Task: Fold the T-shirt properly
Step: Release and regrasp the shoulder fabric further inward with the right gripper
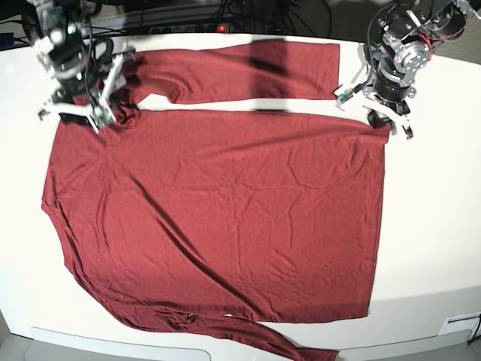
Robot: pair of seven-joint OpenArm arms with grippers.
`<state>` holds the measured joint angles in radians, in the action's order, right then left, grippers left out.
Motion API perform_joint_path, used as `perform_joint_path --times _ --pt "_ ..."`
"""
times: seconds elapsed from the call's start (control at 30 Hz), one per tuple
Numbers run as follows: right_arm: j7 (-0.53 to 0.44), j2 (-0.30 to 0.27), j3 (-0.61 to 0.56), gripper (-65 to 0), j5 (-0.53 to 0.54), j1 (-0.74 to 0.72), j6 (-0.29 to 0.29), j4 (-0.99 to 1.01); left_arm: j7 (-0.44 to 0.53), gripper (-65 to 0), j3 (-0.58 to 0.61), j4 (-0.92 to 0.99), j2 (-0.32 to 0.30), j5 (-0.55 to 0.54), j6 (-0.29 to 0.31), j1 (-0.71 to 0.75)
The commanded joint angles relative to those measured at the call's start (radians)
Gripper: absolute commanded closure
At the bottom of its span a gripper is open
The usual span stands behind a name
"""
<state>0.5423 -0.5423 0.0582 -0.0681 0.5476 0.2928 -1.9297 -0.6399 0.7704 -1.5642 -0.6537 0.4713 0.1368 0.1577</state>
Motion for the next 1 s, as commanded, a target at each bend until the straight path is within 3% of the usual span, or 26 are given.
perform_joint_path --times 0.0,0.1,0.2,0.4,0.67,0.87,0.97 --pt "-0.024 -0.009 0.007 -32.8 0.002 -0.013 0.023 0.003 -0.068 0.0 0.019 0.037 -0.006 -0.158 0.163 0.033" --pt "-0.069 0.0 0.007 -32.9 0.006 -0.03 0.102 0.031 -0.068 0.0 0.019 0.037 -0.006 -0.158 0.163 0.033" --pt "-0.113 0.006 0.007 -40.1 0.099 -0.03 0.126 0.033 -0.067 0.0 0.019 0.037 -0.006 -0.159 0.163 0.033" --pt "-0.192 0.051 0.007 -40.6 0.105 -0.039 0.12 0.033 -0.067 0.0 0.019 0.037 -0.006 -0.158 0.163 0.033" --pt "-0.182 0.055 0.007 -40.7 0.106 -0.039 0.119 0.033 -0.067 0.0 0.019 0.037 -0.006 -0.158 0.163 0.033" --pt "-0.156 0.14 0.007 -40.7 0.106 -0.086 0.065 0.059 -0.068 0.0 0.019 0.037 -0.006 -0.158 0.163 0.033" --pt "-0.15 0.171 0.007 -40.7 0.105 -0.105 0.066 0.065 -0.068 0.0 0.019 0.037 -0.006 -0.159 0.163 0.033"
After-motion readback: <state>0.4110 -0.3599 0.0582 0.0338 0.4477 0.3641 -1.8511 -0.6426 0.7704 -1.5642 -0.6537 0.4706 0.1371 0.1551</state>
